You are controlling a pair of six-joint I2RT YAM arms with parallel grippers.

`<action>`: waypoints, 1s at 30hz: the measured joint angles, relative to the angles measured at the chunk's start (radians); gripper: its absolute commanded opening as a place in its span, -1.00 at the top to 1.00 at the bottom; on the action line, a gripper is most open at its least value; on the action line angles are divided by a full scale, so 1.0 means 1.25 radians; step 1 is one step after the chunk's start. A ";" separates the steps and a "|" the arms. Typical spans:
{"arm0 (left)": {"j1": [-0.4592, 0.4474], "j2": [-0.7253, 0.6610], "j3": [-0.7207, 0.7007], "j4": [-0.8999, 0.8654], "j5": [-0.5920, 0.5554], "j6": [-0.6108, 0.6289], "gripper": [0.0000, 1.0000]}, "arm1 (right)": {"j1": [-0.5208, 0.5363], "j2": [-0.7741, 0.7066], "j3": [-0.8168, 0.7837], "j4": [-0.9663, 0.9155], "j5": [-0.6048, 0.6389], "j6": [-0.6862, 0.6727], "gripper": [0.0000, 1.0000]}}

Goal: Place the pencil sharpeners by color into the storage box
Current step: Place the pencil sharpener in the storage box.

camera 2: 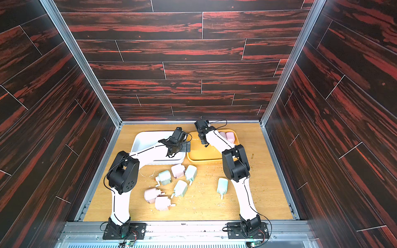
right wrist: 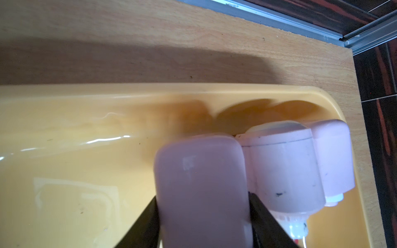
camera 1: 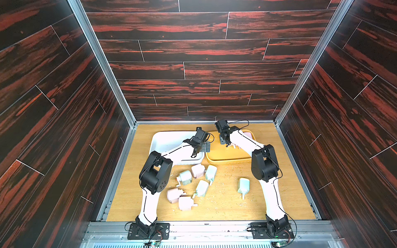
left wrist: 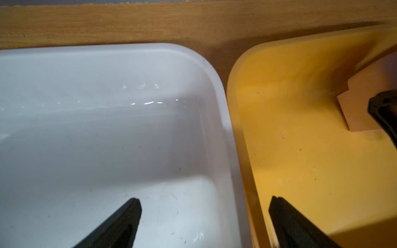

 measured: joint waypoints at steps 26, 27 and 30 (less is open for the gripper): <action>0.005 0.000 0.000 0.000 0.000 -0.003 -1.00 | 0.002 -0.011 -0.003 0.001 0.035 -0.003 -0.97; 0.005 0.000 0.000 0.000 0.000 -0.003 -1.00 | 0.004 -0.020 -0.011 0.009 0.035 -0.008 -0.97; 0.006 0.000 0.000 0.000 0.000 -0.003 -1.00 | 0.008 -0.058 -0.045 0.043 0.037 -0.027 -0.97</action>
